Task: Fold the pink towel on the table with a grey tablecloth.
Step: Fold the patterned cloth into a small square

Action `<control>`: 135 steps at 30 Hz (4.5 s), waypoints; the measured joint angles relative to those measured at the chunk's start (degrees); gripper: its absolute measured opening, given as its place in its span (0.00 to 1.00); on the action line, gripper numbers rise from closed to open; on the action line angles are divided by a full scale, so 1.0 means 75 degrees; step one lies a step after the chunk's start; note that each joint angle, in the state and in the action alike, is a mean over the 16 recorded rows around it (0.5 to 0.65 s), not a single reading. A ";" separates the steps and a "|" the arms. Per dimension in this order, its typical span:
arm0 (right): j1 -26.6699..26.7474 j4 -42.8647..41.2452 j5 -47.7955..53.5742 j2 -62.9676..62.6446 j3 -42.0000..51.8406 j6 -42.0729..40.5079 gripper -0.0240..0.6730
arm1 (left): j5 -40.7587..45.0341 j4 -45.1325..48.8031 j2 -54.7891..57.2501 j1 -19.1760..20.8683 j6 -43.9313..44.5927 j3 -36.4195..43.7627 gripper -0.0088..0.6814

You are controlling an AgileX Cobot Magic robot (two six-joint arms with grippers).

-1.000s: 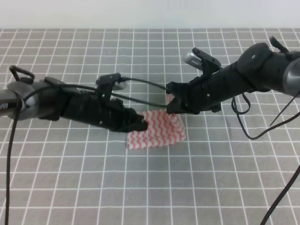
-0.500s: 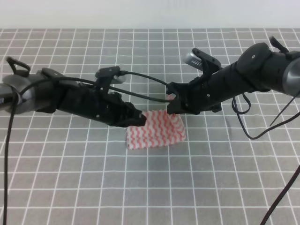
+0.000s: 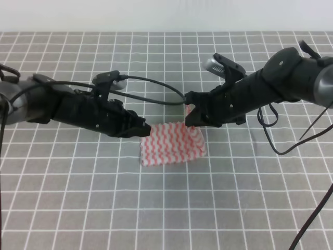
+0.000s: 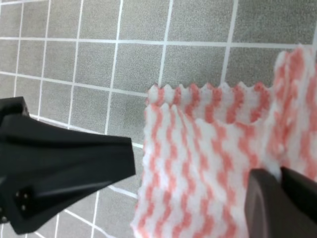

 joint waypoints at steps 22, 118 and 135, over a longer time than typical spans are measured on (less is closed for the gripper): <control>-0.0002 0.0001 0.0003 0.0008 0.0002 0.0002 0.01 | -0.0634 -0.0043 0.0035 -0.0099 0.0077 0.0000 0.01; 0.0901 0.0551 0.0035 0.0745 -0.0851 -0.0186 0.01 | -0.0116 -0.0598 0.0615 0.0033 0.0466 -0.0029 0.01; 0.0909 0.0703 0.0052 0.1103 -0.0875 -0.0200 0.01 | 0.0065 -0.0622 0.0599 0.0130 0.0466 -0.0027 0.01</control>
